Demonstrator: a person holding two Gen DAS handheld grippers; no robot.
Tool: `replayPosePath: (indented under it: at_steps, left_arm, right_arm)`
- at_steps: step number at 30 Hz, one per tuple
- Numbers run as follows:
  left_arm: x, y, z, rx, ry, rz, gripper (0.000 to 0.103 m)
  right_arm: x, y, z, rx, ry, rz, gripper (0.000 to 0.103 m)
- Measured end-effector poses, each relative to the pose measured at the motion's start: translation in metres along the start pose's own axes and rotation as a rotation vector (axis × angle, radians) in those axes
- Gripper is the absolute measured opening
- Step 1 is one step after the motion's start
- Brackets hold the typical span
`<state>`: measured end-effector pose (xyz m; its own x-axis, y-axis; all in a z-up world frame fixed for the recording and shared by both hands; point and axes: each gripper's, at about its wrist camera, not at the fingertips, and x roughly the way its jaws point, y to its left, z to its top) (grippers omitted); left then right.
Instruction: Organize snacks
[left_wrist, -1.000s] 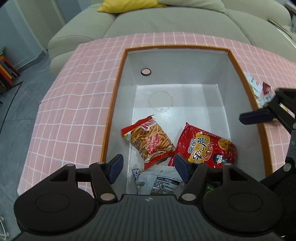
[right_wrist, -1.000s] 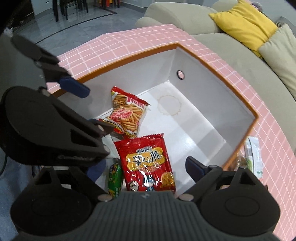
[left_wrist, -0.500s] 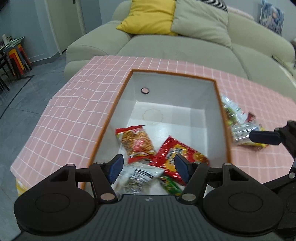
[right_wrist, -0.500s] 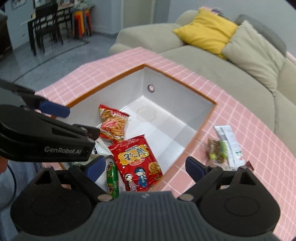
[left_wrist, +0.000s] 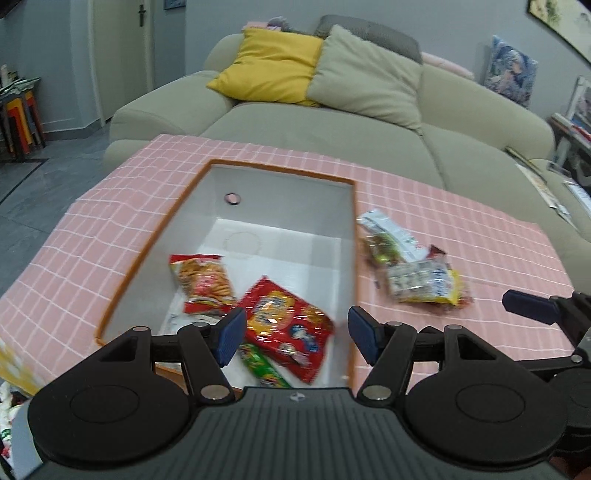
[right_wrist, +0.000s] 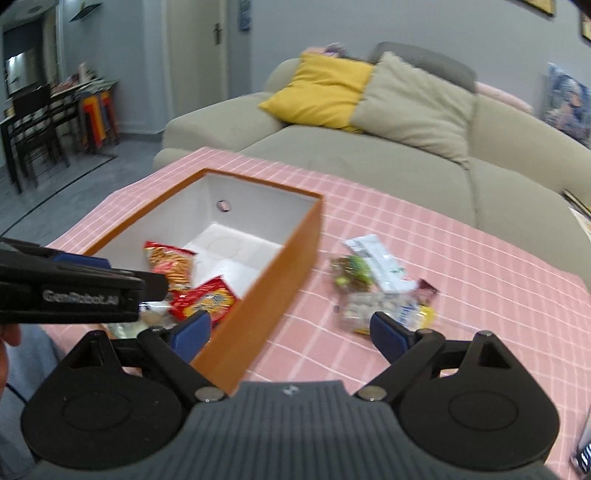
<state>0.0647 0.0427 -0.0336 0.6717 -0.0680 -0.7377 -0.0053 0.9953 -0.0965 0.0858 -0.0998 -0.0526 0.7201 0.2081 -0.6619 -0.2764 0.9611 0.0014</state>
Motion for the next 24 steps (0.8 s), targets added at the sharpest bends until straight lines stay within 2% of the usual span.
replayPosePath:
  at_steps: [6,10,13,17,24]
  left_arm:
    - [-0.001,-0.036,-0.010,0.066,-0.009,-0.084,0.074]
    - [0.005,-0.061,-0.017,0.114,0.009,-0.127,0.070]
    - [0.014,-0.078,-0.021,0.148,0.030,-0.145,0.068]
    - [0.028,-0.095,-0.021,0.180,0.045,-0.159,0.068]
    - [0.063,-0.117,-0.011,0.236,0.069,-0.137,0.068]
  right_arm:
    - [-0.012,-0.031,-0.029,0.071,-0.020,-0.062,0.088]
    - [-0.010,-0.052,-0.049,0.107,0.006,-0.110,0.082]
    - [-0.006,-0.066,-0.058,0.127,0.020,-0.136,0.081]
    - [0.002,-0.078,-0.063,0.120,0.029,-0.142,0.080]
    - [0.031,-0.099,-0.060,0.084,0.068,-0.161,0.072]
